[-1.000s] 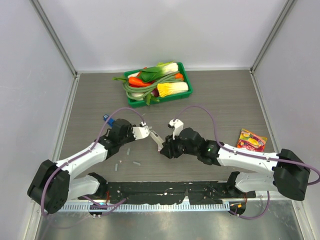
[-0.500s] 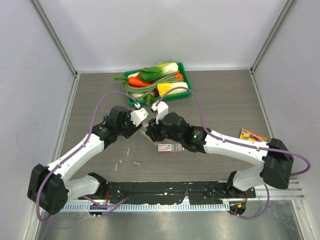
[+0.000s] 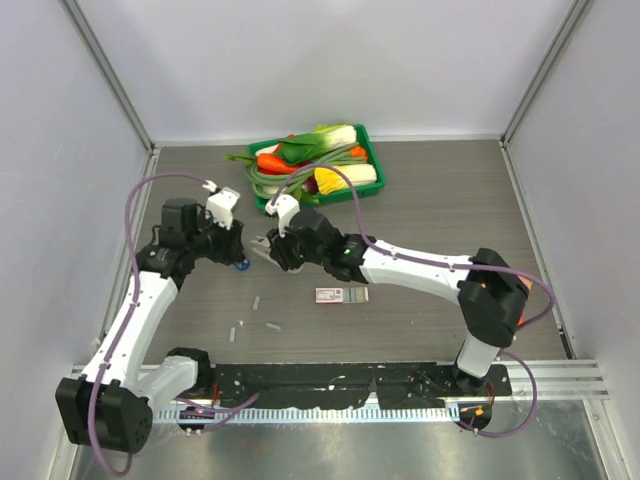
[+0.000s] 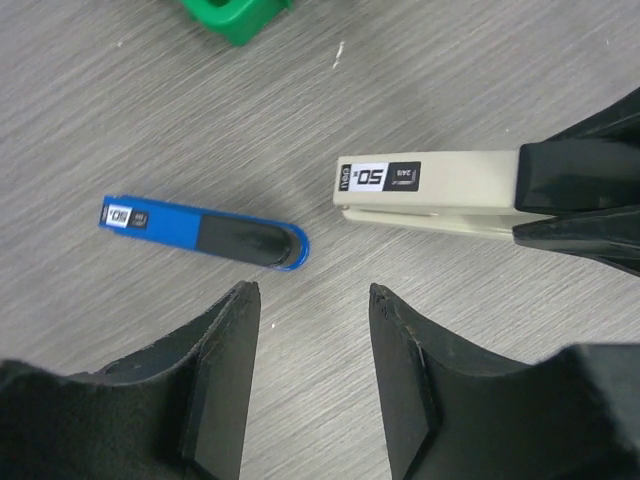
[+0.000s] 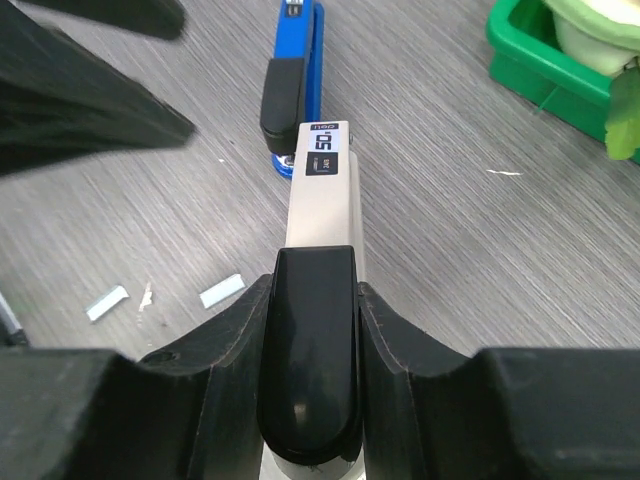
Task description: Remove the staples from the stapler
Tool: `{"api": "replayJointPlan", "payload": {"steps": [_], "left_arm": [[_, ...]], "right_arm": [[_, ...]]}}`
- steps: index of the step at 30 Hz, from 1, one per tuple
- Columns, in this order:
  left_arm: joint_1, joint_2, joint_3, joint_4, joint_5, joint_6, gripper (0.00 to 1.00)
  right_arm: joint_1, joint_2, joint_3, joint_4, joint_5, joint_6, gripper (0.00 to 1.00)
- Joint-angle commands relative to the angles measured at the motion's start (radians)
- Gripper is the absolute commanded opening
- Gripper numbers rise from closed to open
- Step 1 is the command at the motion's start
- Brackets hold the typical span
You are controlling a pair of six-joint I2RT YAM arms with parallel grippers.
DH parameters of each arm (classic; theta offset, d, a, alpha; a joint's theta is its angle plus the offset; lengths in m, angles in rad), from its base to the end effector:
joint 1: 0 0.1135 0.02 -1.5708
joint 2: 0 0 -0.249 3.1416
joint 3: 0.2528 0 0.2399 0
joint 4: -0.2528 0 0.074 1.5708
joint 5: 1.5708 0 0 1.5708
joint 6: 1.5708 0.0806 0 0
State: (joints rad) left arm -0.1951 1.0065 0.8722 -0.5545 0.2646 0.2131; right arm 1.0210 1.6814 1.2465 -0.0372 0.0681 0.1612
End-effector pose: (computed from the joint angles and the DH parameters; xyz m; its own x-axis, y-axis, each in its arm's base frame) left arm 0.2336 -0.0676 0.2558 -0.5280 0.3124 -0.7897 0.5084 0.8611 0.0008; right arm 0.2246 0.3560 0.2473 -0.3660 -0.2907 -0.8840 -0.7702 0.6278 0.1124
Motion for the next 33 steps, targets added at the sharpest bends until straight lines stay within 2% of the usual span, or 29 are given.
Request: {"api": "replayJointPlan", "payload": {"steps": [1, 3, 6, 13, 20, 21, 24, 25, 26, 28, 30, 31, 33], "left_arm": [[0.16, 0.0, 0.066, -0.062, 0.187, -0.055, 0.53], [0.236, 0.024, 0.083, -0.085, 0.222, -0.055, 0.54], [0.282, 0.043, 0.094, -0.11, 0.246, -0.044, 0.56], [0.306, 0.018, 0.083, -0.122, 0.266, -0.037, 0.56], [0.313, 0.0, 0.068, -0.127, 0.271, -0.041, 0.56], [0.315, 0.0, 0.065, -0.128, 0.272, -0.043, 0.56], [0.319, -0.008, 0.062, -0.136, 0.275, -0.041, 0.56], [0.319, -0.008, 0.062, -0.139, 0.283, -0.041, 0.56], [0.322, -0.009, 0.062, -0.145, 0.286, -0.038, 0.56], [0.321, -0.008, 0.062, -0.147, 0.292, -0.04, 0.56], [0.322, -0.006, 0.063, -0.147, 0.295, -0.043, 0.56], [0.322, -0.005, 0.065, -0.148, 0.297, -0.044, 0.56], [0.322, -0.005, 0.067, -0.15, 0.3, -0.047, 0.56]], "right_arm": [[-0.007, 0.055, 0.1, 0.094, -0.008, -0.081, 0.01], [-0.009, 0.106, 0.116, 0.106, -0.01, -0.094, 0.01], [-0.01, 0.165, 0.142, 0.141, 0.012, -0.126, 0.01], [-0.015, 0.276, 0.181, 0.266, 0.085, -0.201, 0.01], [-0.035, 0.396, 0.234, 0.333, 0.14, -0.192, 0.01], [-0.038, 0.406, 0.241, 0.32, 0.156, -0.187, 0.05], [-0.047, 0.434, 0.287, 0.261, 0.179, -0.163, 0.34], [-0.047, 0.431, 0.281, 0.238, 0.182, -0.135, 0.49], [-0.045, 0.41, 0.271, 0.234, 0.18, -0.129, 0.51], [-0.047, 0.384, 0.225, 0.23, 0.185, -0.109, 0.67], [-0.047, 0.344, 0.205, 0.205, 0.187, -0.091, 0.69], [-0.047, 0.33, 0.191, 0.194, 0.185, -0.086, 0.81], [-0.047, 0.279, 0.171, 0.175, 0.188, -0.068, 0.81]]}}
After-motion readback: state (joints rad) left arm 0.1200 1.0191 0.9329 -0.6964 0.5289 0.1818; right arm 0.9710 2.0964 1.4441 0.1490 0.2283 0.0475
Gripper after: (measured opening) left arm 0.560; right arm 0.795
